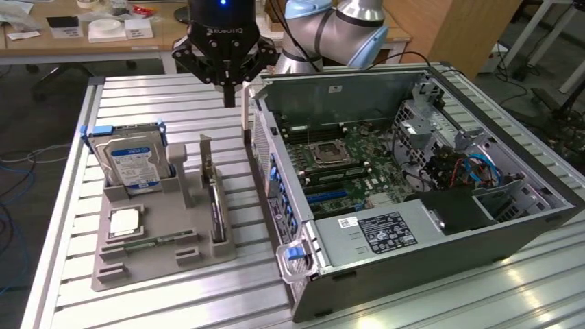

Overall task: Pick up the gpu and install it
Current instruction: 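Reach for the gpu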

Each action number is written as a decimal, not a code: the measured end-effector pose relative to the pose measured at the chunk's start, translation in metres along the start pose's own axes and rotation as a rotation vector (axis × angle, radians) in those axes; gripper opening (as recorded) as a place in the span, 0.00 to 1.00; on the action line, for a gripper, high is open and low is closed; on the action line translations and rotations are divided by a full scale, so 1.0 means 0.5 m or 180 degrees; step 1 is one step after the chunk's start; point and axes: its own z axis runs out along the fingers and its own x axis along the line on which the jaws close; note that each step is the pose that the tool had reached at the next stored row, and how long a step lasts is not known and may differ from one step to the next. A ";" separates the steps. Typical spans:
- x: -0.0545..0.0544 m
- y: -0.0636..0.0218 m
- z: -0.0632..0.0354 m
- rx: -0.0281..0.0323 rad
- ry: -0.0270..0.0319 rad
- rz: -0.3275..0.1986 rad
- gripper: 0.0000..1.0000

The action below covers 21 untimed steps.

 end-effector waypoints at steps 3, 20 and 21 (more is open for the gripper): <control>0.008 -0.001 0.000 0.0000 0.0000 0.0000 0.11; 0.047 -0.003 -0.001 0.0000 0.0000 0.0000 0.11; 0.050 -0.004 -0.001 0.0000 0.0000 0.0000 0.11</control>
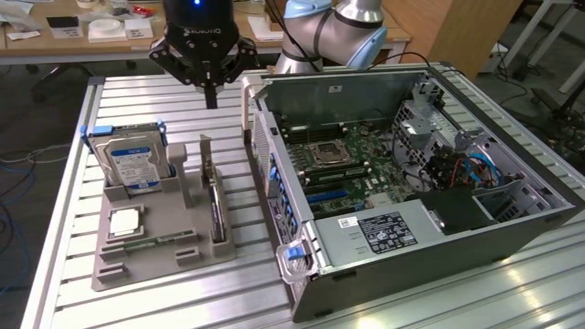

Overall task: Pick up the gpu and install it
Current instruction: 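Reach for the gpu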

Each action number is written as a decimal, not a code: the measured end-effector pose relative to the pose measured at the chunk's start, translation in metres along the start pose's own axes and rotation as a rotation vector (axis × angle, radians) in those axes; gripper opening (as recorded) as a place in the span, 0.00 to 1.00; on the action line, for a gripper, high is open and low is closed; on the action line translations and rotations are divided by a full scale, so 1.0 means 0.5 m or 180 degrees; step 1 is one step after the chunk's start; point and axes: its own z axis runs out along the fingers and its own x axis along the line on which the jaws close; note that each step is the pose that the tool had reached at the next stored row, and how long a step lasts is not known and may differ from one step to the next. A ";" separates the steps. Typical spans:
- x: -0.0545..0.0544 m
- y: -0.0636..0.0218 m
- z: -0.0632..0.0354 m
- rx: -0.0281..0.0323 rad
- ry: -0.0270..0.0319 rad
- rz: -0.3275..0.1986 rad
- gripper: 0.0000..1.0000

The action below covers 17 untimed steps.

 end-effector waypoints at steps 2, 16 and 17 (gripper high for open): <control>0.007 -0.001 0.000 0.0000 0.0000 0.0000 0.11; 0.014 -0.023 -0.001 0.0000 0.0000 0.0000 0.11; 0.014 -0.027 -0.001 0.0000 0.0000 0.0000 0.11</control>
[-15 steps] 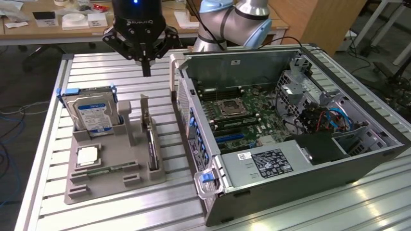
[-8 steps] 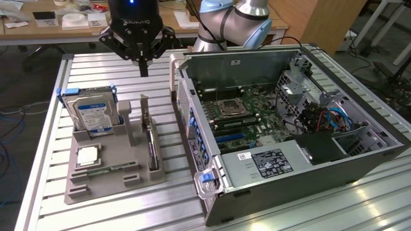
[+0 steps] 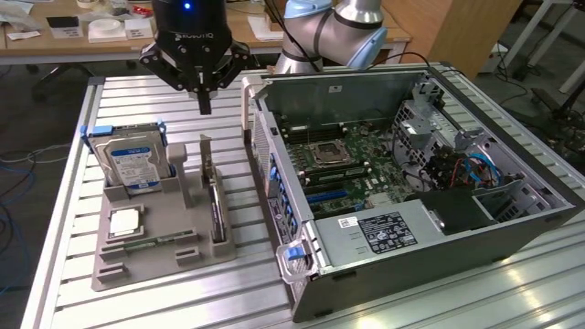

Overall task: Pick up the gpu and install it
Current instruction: 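Reach for the gpu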

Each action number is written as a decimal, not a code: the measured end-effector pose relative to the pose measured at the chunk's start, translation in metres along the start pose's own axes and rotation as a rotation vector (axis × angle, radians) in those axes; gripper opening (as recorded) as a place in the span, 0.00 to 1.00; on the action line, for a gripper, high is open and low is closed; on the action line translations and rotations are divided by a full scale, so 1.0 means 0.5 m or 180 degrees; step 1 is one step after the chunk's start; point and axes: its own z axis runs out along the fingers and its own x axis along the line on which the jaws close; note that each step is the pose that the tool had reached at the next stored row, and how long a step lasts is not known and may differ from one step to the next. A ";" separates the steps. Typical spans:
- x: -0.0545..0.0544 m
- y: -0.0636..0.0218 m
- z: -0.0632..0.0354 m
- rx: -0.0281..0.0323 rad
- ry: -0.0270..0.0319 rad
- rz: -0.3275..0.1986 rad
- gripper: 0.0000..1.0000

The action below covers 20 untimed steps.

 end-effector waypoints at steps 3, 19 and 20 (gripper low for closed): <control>-0.001 -0.013 -0.001 0.0000 0.0000 0.0000 0.11; 0.001 -0.064 -0.003 0.0000 0.0000 0.0000 0.11; 0.002 -0.065 -0.003 0.0000 0.0000 0.0000 0.11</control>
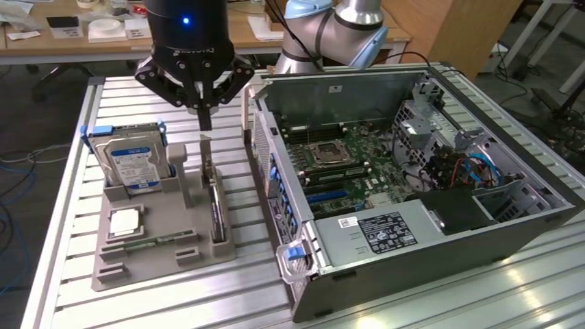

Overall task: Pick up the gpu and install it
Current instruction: 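Reach for the gpu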

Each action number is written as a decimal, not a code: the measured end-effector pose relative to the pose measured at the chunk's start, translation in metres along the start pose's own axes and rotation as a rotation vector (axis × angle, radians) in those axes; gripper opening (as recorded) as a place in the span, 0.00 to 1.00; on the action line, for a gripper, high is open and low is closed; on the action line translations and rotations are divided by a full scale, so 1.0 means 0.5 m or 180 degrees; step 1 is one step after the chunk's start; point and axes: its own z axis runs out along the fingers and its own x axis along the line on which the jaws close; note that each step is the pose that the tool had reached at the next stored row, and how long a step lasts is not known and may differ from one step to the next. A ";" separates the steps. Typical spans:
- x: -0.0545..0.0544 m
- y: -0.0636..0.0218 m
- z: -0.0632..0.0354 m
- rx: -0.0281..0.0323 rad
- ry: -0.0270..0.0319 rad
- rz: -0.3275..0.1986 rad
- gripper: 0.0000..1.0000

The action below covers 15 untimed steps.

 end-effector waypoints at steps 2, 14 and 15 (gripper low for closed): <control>0.003 -0.003 0.000 0.0000 0.0000 -0.0001 0.11; 0.011 -0.013 -0.001 0.0000 0.0000 0.0000 0.11; 0.011 -0.013 -0.001 0.0000 0.0000 0.0000 0.11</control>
